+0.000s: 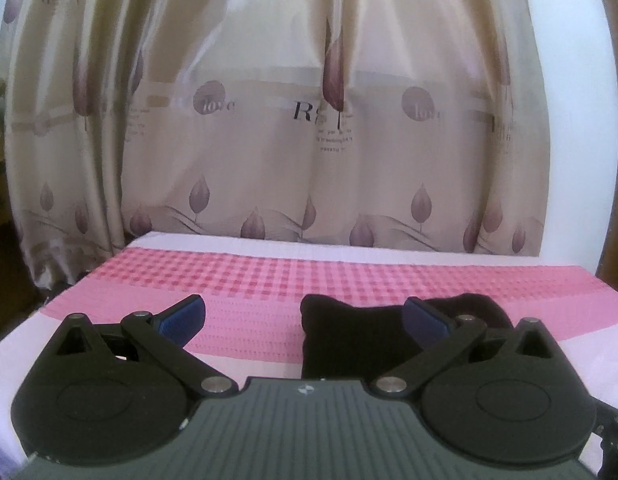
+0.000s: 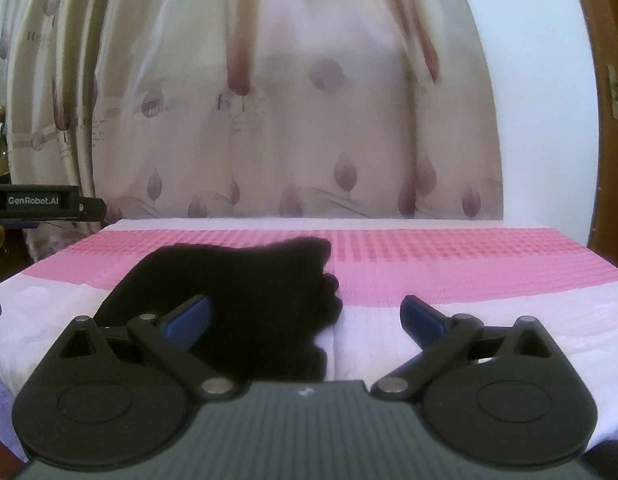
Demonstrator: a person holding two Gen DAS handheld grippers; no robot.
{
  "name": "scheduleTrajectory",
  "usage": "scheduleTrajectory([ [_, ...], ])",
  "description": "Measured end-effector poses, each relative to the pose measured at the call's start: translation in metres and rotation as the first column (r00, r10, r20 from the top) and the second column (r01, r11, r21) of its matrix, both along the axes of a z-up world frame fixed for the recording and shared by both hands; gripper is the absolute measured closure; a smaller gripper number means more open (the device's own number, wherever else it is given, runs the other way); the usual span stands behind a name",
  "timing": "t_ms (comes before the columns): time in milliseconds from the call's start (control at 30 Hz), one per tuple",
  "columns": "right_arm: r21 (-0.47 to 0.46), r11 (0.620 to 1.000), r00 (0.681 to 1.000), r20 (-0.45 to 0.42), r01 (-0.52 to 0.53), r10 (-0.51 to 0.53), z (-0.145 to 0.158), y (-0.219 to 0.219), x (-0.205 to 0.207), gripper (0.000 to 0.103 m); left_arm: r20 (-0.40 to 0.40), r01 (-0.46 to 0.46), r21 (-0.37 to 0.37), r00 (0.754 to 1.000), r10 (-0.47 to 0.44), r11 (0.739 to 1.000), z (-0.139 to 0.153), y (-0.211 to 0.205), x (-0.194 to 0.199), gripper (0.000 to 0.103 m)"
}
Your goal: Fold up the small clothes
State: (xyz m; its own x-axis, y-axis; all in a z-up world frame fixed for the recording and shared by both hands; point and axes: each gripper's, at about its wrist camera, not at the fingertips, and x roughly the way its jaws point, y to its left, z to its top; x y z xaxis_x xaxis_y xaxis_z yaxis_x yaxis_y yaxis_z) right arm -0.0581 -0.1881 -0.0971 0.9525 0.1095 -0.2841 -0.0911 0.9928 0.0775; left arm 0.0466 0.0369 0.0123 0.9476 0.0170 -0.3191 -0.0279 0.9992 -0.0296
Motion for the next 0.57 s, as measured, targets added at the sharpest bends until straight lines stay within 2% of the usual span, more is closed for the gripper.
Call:
scheduleTrajectory([
  [133, 0.000, 1.000, 1.000, -0.015, -0.006, 0.006, -0.0017, 0.0001, 0.0014, 0.001, -0.021, 0.010, -0.009, 1.000, -0.011, 1.000, -0.0037, 0.0013, 0.0031, 0.000],
  [267, -0.001, 1.000, 1.000, -0.024, -0.009, 0.009, -0.0029, 0.0003, 0.0018, 0.001, 0.000, 0.009, 0.030, 1.000, -0.009, 1.000, -0.0059, -0.0028, 0.0035, 0.000],
  [567, -0.015, 1.000, 1.000, -0.017, -0.002, 0.002, -0.0020, 0.0013, 0.0027, 0.001, 0.005, 0.013, 0.026, 1.000, -0.013, 1.000, -0.0082, -0.0034, 0.0040, 0.000],
])
